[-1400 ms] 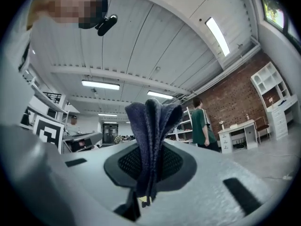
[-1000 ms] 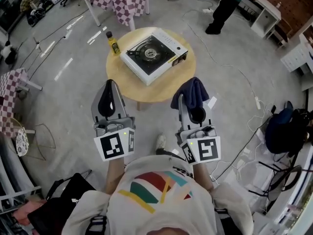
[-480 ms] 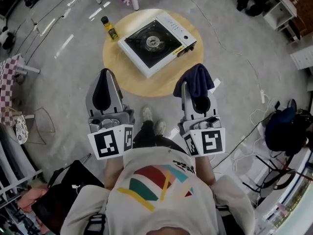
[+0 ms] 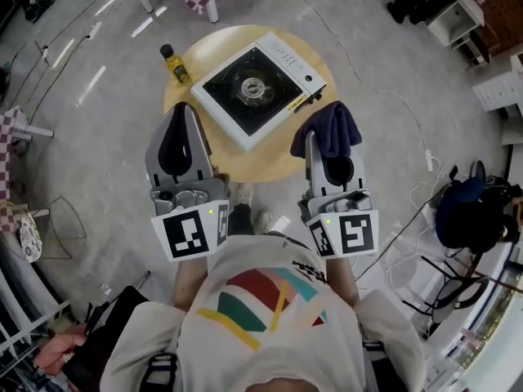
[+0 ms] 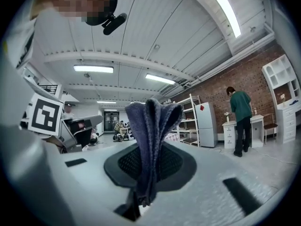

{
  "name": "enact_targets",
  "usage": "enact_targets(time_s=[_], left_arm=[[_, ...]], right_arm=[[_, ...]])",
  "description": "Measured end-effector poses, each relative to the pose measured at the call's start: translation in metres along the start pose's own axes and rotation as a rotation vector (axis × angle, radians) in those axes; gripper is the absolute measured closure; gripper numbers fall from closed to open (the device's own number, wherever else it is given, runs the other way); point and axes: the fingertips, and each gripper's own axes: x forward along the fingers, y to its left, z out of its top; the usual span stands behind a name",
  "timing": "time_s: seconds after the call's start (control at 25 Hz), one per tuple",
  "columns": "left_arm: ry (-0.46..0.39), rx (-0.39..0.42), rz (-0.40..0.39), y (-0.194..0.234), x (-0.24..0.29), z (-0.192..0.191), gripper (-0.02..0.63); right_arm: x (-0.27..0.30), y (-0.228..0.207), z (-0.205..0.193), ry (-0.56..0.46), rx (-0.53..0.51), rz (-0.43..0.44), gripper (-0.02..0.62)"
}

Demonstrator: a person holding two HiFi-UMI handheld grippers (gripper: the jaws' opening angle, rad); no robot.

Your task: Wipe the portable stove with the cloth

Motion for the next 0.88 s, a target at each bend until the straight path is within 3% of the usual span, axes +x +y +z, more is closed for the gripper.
enact_targets(time_s=[0.56, 0.88], left_arm=[[0.043, -0.07, -0.05, 0.052, 0.061, -0.053, 0.6], [0.048, -0.057, -0.047, 0.05, 0.082, -0.066, 0.6]], right_arm=[[0.078, 0.003, -0.035, 0.117, -0.011, -0.04, 0.565], [0.097, -0.018, -0.042, 0.119, -0.013, -0.056, 0.565]])
